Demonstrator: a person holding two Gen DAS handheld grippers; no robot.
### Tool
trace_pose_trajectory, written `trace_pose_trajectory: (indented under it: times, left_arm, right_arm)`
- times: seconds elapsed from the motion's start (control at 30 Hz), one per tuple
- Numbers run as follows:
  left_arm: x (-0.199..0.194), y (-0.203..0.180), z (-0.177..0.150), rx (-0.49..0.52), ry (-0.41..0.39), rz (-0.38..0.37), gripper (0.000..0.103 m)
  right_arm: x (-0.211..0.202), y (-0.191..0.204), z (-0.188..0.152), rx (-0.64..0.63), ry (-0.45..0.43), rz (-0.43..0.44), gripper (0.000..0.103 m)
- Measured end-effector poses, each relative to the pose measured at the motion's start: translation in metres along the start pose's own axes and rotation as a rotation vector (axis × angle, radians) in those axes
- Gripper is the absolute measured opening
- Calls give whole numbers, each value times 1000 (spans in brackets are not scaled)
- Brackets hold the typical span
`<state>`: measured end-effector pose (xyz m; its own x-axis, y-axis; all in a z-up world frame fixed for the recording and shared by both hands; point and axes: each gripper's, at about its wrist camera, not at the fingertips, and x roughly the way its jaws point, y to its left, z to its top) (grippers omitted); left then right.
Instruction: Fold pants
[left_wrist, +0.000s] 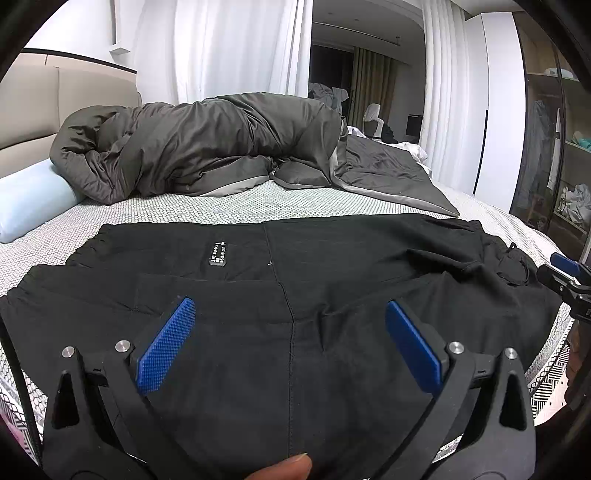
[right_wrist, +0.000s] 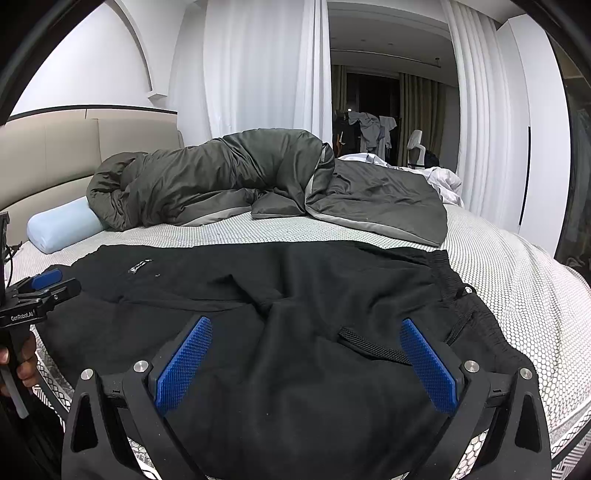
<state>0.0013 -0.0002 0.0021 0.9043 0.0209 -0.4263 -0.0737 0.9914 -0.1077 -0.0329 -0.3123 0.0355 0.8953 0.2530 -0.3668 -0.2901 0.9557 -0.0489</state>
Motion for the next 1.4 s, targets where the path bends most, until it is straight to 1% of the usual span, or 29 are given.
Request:
trace_pose_trajectory:
  times: [0.17, 0.27, 0.37, 0.43, 0.57, 0.67, 0.73, 0.83, 0.9, 0.93, 1.0, 1.03, 1.1, 1.17, 1.23, 1.27, 1.33, 1.37, 1.4]
  left_arm:
    - [3, 5, 0, -12, 17, 9, 102]
    - [6, 17, 0, -46, 30, 18, 102]
    - [5, 35, 1, -108, 36, 18, 102]
    - [-5, 52, 6, -148, 17, 19, 102]
    - [-30, 81, 12, -169, 9, 7, 102]
    - [-55, 105, 16, -169, 4, 36, 102]
    - [-68, 122, 17, -187, 13, 55, 102]
    - [-80, 157, 11, -260, 49, 81, 102]
    - [-81, 178, 4, -310, 79, 91, 102]
    - [-81, 190, -1, -334, 97, 106, 102]
    - [-81, 208, -8, -364, 118, 149, 102]
    - [-82, 217, -12, -381, 124, 173, 102]
    - [-84, 237, -18, -419, 118, 205, 102]
    - [-83, 256, -23, -454, 125, 230, 102]
    - [-77, 272, -28, -499, 149, 225, 102]
    - [-75, 283, -31, -536, 154, 206, 102]
    - [-71, 293, -33, -576, 155, 197, 102]
    - [-67, 294, -32, -589, 161, 196, 101]
    - [-62, 300, -32, -606, 168, 179, 93]
  right_arm:
    - [3, -2, 1, -5, 8, -21, 103]
    - [8, -7, -1, -14, 26, -44, 103]
    - [14, -15, -2, -10, 62, -52, 103]
    - [13, -24, 2, 21, 86, -30, 103]
    - [-3, -37, 18, 32, 79, -56, 103]
    - [-23, -45, 37, 2, 66, -76, 103]
    - [-34, -52, 48, -12, 55, -84, 103]
    - [-43, -68, 51, 17, 41, -98, 103]
    - [-45, -80, 42, 65, 55, -88, 103]
    - [-47, -85, 36, 79, 49, -82, 103]
    - [-48, -91, 23, 97, 35, -99, 103]
    - [-46, -96, 16, 113, 51, -110, 103]
    - [-39, -105, 0, 155, 96, -105, 103]
    - [-37, -111, -10, 182, 121, -120, 103]
    - [-37, -120, -20, 217, 135, -128, 103]
    - [-37, -126, -24, 241, 148, -124, 103]
    - [-38, -137, -32, 288, 166, -112, 103]
    - [-38, -144, -35, 315, 177, -100, 103]
    - [-37, -149, -38, 341, 189, -92, 103]
